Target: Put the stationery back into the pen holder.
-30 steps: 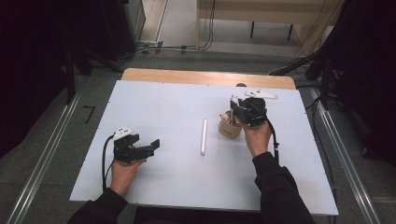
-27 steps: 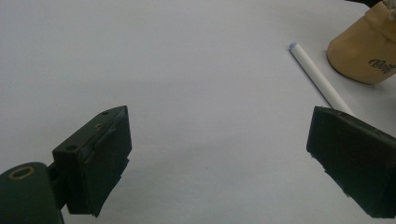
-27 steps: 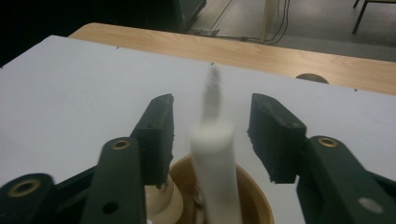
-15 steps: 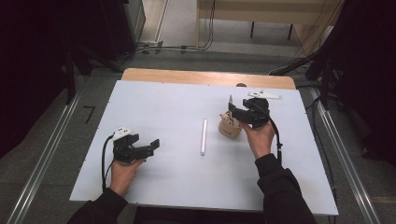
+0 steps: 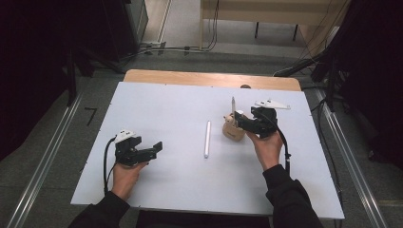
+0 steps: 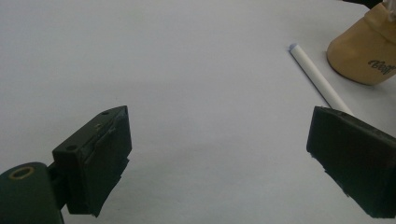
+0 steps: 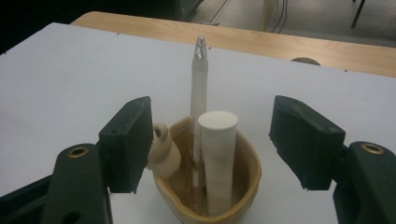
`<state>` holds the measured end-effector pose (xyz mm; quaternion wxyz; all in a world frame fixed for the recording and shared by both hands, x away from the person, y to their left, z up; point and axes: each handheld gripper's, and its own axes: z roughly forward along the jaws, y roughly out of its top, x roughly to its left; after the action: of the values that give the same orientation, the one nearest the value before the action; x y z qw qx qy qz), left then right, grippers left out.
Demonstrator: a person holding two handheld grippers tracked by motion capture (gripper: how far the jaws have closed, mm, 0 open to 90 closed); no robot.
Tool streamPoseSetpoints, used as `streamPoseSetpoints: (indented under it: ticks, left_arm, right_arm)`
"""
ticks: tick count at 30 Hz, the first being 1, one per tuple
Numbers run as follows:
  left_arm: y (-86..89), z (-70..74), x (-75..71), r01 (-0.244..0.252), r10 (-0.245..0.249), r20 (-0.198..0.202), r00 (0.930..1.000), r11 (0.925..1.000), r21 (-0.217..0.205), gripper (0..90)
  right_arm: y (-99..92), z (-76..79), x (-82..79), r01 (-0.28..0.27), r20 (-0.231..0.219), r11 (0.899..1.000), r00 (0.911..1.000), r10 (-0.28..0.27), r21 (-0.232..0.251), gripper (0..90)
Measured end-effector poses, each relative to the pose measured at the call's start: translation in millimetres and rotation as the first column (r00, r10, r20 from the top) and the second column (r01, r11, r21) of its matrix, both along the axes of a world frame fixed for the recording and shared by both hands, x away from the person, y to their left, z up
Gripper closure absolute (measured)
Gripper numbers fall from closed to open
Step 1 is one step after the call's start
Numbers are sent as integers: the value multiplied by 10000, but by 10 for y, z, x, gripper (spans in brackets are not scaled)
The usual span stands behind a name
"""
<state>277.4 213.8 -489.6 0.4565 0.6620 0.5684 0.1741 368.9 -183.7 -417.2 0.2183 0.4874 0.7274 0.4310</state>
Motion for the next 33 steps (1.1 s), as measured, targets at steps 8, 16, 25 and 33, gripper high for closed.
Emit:
streamPoseSetpoints:
  ticks: [8, 16, 25, 33]
  left_arm:
    - [-3, 0, -1, 6, -6, -2, 10000, 10000, 16, 66]
    - [-1, -1, -3, 4, -4, -1, 10000, 10000, 27, 66]
    - [-9, 0, -4, 5, -5, 5, 10000, 10000, 34, 66]
    - [-3, 1, -4, 13, -13, 9, 10000, 10000, 22, 66]
  right_arm:
    - [-26, -34, -145, -104, 29, 9999, 9999, 104, -42, 259]
    - [-34, -86, -289, -162, 75, 9998, 9998, 163, -125, 238]
    - [-1, -114, -453, -342, 42, 9994, 9994, 342, -74, 237]
    - [79, -145, -573, -610, 107, 9981, 9981, 610, -82, 237]
